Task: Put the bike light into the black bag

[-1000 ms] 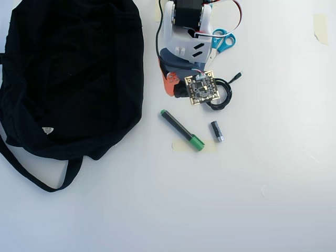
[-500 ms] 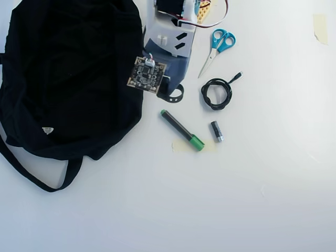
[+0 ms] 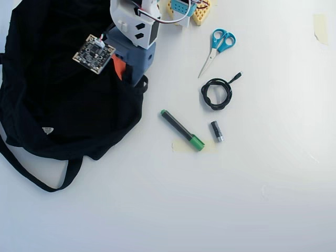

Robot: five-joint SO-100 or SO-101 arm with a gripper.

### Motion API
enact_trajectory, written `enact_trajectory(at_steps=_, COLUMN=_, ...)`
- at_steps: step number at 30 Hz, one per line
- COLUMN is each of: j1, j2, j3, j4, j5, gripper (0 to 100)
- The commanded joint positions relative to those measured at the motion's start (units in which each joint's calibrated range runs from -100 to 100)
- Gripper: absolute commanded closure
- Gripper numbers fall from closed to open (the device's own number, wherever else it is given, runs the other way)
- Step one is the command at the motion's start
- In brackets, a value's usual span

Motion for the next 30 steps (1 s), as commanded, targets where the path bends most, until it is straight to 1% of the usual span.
enact_trajectory(at_steps=1, j1=4.9, j2=-0.2, j3=-1.1, j4=-2.5, j5=0.1, gripper=98)
enact_trajectory(at_steps=8, j1=13.3, j2=6.6, j3=4.2, j4=-11.9, j5=-0.1, gripper=98)
enact_trajectory(at_steps=15, j1=24.3, j2=24.8, j3=4.0, j4=-22.6, j5=0.4, gripper=98)
enact_trajectory(at_steps=17, j1=28.9, j2=29.1, j3=3.4, j4=-24.2, j5=0.5, gripper=98)
enact_trajectory(at_steps=21, j1=35.3, j2=29.3, j3=3.4, j4=-24.6, j5=0.1, gripper=97)
enact_trajectory(at_steps=23, j1=36.9, j2=29.3, j3=3.6, j4=-24.6, j5=0.0, gripper=97)
enact_trajectory(at_steps=26, j1=36.7, j2=29.3, j3=3.8, j4=-24.6, j5=0.0, gripper=97)
enact_trajectory(at_steps=27, j1=36.5, j2=29.3, j3=4.1, j4=-24.6, j5=-0.1, gripper=92)
enact_trajectory(at_steps=28, j1=36.4, j2=29.3, j3=4.1, j4=-24.6, j5=-0.1, gripper=85)
enact_trajectory(at_steps=30, j1=36.3, j2=29.3, j3=4.1, j4=-24.6, j5=0.1, gripper=77)
